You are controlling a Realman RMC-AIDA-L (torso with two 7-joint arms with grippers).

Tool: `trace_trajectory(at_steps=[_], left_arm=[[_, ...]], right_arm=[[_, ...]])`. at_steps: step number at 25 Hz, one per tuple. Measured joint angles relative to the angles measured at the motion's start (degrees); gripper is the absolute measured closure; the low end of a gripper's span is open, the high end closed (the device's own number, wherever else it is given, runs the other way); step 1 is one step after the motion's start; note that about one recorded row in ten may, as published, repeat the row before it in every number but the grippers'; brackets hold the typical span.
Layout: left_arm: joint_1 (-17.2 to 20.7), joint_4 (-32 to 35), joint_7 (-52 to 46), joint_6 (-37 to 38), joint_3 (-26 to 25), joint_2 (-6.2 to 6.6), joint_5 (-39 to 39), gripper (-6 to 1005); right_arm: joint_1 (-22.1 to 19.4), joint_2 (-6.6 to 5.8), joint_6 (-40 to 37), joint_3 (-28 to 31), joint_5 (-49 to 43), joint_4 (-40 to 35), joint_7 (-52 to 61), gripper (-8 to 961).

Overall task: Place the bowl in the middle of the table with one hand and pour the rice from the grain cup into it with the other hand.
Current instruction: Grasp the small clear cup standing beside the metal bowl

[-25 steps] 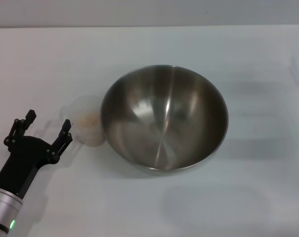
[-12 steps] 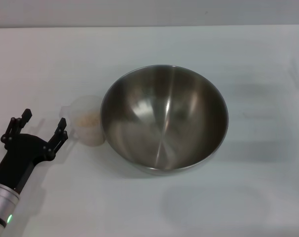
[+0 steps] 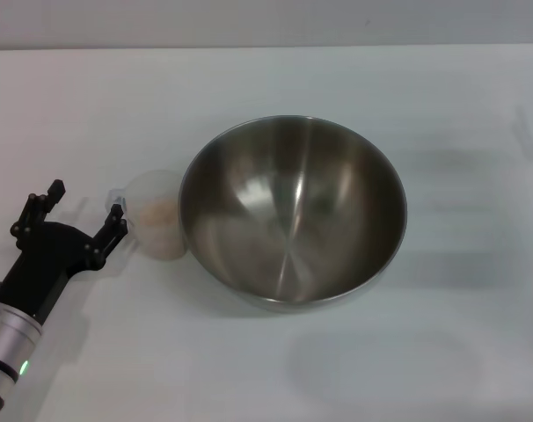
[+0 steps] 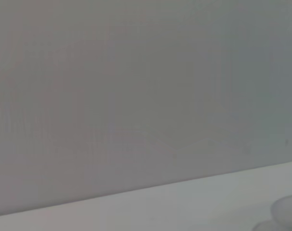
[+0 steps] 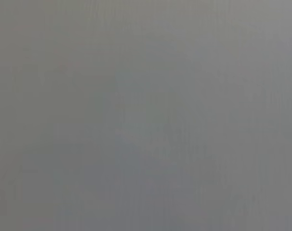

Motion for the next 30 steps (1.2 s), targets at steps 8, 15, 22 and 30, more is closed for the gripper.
trace_trajectory(at_steps=[8,15,22,30], left_arm=[[-0.9,0.1,0.0,-0.6,-1.3,0.00,0.0,164],[-1.0,-0.3,0.0,-0.9,-1.2,-0.06,0.0,242],[-0.9,-0.6,0.0,-0.5,-1.2,-0.09,0.3,441],[-1.2,-0.5,0.0,-0.5,-0.8,-0.05,0.4,778]], right_arm=[[0.2,0.00,0.3,0.0,0.0,0.0,0.0,179],[0.3,0.00,0.4,0.0,0.0,0.1,0.0,178],[0.6,-0.04,0.5,0.0,0.0,0.1,0.0,179],[0.8,-0.13,1.0,0.0,0.0,0.1,0.0,178]])
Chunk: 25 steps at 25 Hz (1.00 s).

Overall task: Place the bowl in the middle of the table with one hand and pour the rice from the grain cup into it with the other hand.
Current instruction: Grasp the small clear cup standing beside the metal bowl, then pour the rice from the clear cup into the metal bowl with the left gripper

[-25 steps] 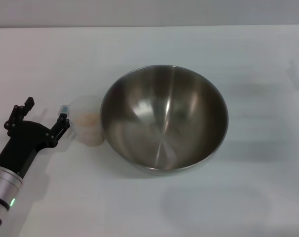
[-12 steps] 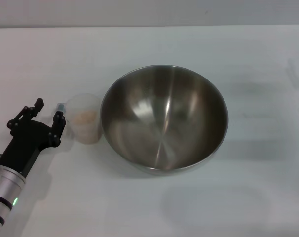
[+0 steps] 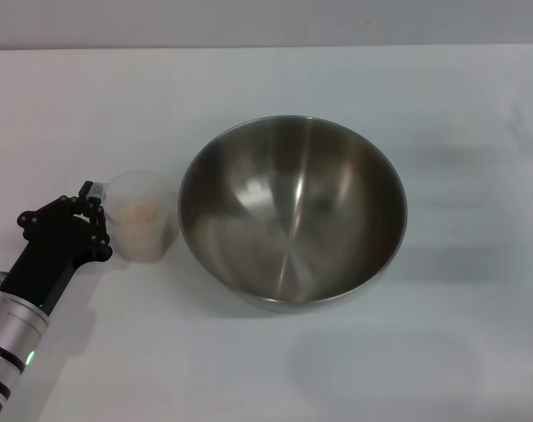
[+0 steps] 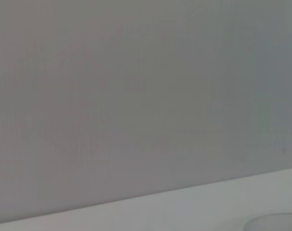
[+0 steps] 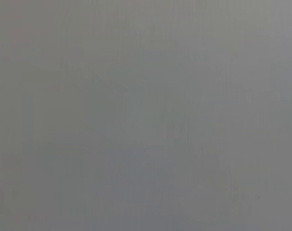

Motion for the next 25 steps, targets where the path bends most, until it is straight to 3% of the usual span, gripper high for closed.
trace_trajectory(at_steps=[5,14,16,19,21,22,25], left_arm=[[-0.1,0.1,0.0,1.2,-0.2,0.03,0.0,965],[-0.6,-0.2,0.5,8.7,-3.0,-0.10,-0.4,965],[-1.6,-1.3,6.0,12.1,-3.2,-0.12,-0.5,964],[-1.6,-1.3,6.0,12.1,-3.2,-0.12,-0.5,964],[-2.0,-1.8,8.4,12.7,-3.2,-0.12,-0.4,964],[-4.4,-3.3,19.0,13.7,-3.2,-0.12,-0.2,964],[-5.4,-3.9,23.8,13.8,-3.1,-0.12,-0.1,964]], right_arm=[[0.2,-0.05,0.0,0.0,0.0,0.0,0.0,179],[0.7,-0.27,0.0,0.4,0.0,0.0,-0.2,179],[0.9,-0.33,0.0,0.4,0.3,0.0,-1.9,179],[1.0,-0.33,0.0,0.4,0.4,0.0,-2.8,178],[1.1,-0.33,-0.3,0.4,0.4,-0.1,-3.3,178],[1.1,-0.33,-0.3,0.4,0.4,-0.1,-3.3,178],[1.3,-0.33,-0.5,0.4,0.4,-0.2,-3.4,178]])
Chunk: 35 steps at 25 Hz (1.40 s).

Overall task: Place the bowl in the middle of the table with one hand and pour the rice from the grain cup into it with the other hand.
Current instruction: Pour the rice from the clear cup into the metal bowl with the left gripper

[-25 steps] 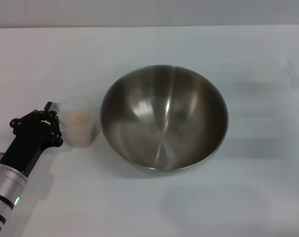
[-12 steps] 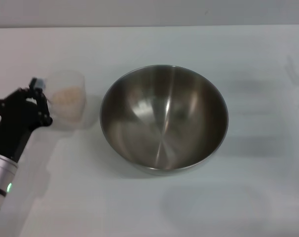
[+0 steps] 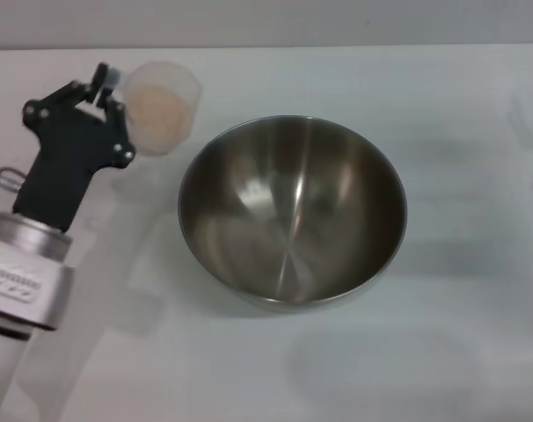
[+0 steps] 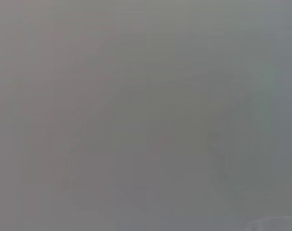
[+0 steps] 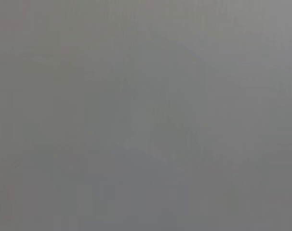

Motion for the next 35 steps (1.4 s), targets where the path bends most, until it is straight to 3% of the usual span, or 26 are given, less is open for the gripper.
trace_trajectory(at_steps=[1,16,27,35], left_arm=[[-1.9,-1.1,10.0,0.2,0.4,0.00,0.2,964],[-5.7,-1.2,49.2,-4.0,0.4,0.00,11.6,963],[-5.5,-1.9,68.4,-7.2,1.5,0.01,12.0,963],[-5.1,-2.1,75.8,-6.6,3.5,0.00,12.0,962]], right_arm=[[0.2,0.01,0.0,0.0,0.0,0.0,-0.1,178],[0.7,0.21,0.6,0.2,0.1,-0.1,-0.2,179],[0.8,0.37,0.6,1.8,0.1,-0.4,-0.2,178],[0.8,0.37,0.6,3.1,0.1,-0.4,-0.2,178]])
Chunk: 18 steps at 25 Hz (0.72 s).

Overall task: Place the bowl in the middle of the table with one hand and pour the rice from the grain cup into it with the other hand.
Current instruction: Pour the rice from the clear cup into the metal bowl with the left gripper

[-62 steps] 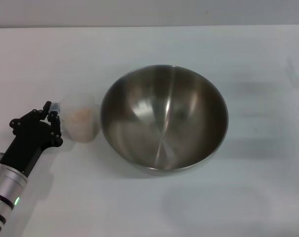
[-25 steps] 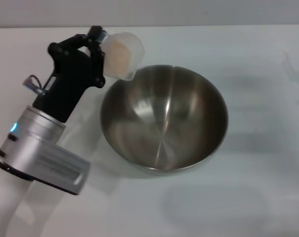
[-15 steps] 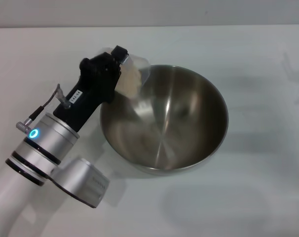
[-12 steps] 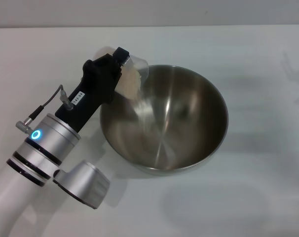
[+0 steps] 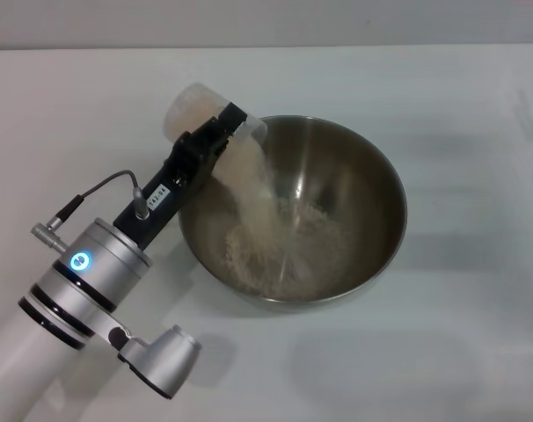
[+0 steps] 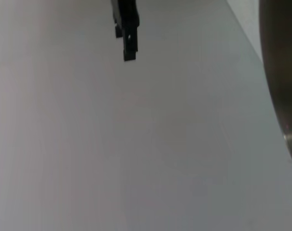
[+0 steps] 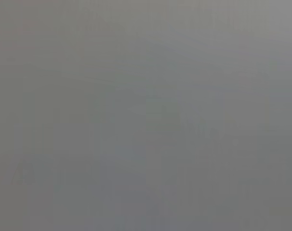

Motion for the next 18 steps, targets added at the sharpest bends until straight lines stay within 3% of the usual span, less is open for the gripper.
trace_trajectory(at_steps=[18], left_arm=[[-0.4,-0.1,14.2,1.0,0.7,0.00,2.3,961]], right_arm=[[-0.2,0.00,-0.6,0.0,-0.3,0.4,0.0,179]])
